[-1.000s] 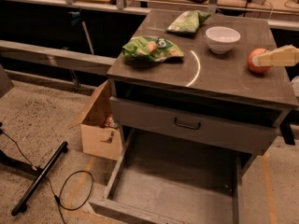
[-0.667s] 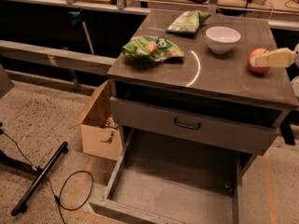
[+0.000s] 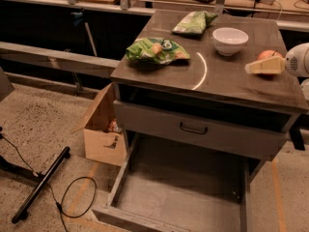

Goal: Place apple into middle drawer

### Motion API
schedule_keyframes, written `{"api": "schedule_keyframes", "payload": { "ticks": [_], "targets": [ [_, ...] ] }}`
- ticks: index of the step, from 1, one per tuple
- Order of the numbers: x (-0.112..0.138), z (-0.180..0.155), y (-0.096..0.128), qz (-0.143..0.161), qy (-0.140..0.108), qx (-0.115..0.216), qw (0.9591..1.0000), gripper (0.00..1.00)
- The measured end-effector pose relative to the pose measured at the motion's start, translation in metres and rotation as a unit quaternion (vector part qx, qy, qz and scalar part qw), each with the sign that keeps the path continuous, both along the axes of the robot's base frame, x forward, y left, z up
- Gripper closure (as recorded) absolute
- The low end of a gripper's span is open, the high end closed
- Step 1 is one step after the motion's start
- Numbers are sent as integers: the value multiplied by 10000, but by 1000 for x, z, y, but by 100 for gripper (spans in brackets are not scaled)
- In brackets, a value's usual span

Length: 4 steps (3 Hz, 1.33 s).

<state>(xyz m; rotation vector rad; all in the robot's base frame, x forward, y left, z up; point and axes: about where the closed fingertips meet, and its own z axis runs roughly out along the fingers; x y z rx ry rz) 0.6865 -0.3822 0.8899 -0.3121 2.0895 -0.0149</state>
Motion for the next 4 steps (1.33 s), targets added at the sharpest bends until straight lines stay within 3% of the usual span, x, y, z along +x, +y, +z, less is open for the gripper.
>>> {"api": "schedule_keyframes", "payload": {
  "ticks": [1, 3, 4],
  "targets": [
    [16, -6, 8, 3, -49, 108, 9999, 17],
    [39, -6, 17, 119, -210, 162, 9996, 64],
    [34, 18, 25, 412, -345, 259, 9982, 87]
  ]
}}
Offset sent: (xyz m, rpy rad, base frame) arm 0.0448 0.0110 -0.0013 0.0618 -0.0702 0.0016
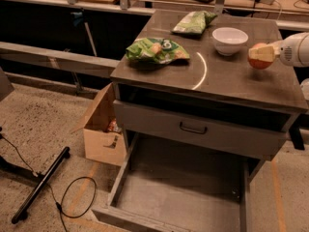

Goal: Place apple into middle drawer

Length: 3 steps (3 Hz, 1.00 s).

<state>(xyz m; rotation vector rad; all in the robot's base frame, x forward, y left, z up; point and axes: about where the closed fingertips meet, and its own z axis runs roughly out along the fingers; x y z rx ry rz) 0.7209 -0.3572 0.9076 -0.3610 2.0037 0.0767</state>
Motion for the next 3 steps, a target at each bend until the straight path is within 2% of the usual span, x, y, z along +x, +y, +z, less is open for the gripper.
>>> {"api": "schedule_keyframes", "payload": {
  "ticks": [1, 2, 3],
  "targets": [
    [-38, 30, 14, 440, -25, 177, 9989, 100],
    [-98, 38, 32, 947, 148, 362, 9947, 100],
    [-151, 24, 58, 1658, 333, 264, 9853, 100]
  ]
}}
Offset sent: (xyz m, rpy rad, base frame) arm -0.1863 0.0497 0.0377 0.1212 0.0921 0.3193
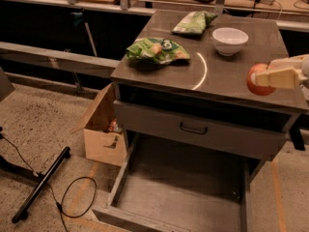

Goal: Place apple into middle drawer

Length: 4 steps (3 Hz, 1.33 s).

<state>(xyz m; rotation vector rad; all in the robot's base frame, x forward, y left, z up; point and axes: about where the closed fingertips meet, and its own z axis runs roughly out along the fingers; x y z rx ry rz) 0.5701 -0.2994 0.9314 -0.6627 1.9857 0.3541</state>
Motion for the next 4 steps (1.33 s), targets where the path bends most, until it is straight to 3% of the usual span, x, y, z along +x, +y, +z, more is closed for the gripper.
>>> {"api": "schedule_keyframes", "payload": {
  "ticks": [1, 2, 3, 4],
  "targets": [
    [-6, -3, 4, 184, -42, -130, 9997, 100],
    [-5, -3, 4, 161, -31, -106, 9998, 100],
    [-23, -8, 16, 272, 179, 147, 9994, 100],
    [-58, -12, 41, 433, 328, 500, 9973, 100]
  ]
}}
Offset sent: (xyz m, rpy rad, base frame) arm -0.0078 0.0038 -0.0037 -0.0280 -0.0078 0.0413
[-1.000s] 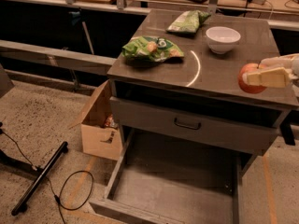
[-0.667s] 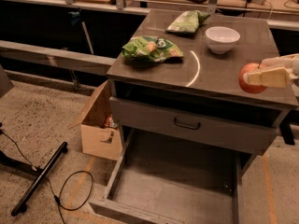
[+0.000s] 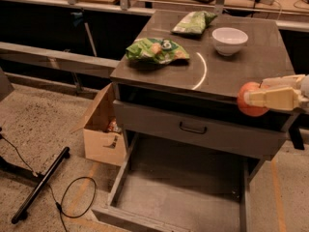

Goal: Place apple into middle drawer

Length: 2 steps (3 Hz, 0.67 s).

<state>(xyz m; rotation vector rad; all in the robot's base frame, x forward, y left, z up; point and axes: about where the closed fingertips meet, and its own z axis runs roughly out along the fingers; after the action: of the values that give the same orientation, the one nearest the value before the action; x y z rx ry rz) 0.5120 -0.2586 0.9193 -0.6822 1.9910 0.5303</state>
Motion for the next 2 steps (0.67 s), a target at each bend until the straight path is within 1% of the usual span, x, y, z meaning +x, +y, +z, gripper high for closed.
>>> {"api": "schedule_keyframes", "payload": {
  "ticks": [1, 2],
  "targets": [
    [-41, -18, 30, 238, 150, 504, 9983, 100],
    [-66, -45, 61, 530, 133, 803, 9953, 100]
  ]
}}
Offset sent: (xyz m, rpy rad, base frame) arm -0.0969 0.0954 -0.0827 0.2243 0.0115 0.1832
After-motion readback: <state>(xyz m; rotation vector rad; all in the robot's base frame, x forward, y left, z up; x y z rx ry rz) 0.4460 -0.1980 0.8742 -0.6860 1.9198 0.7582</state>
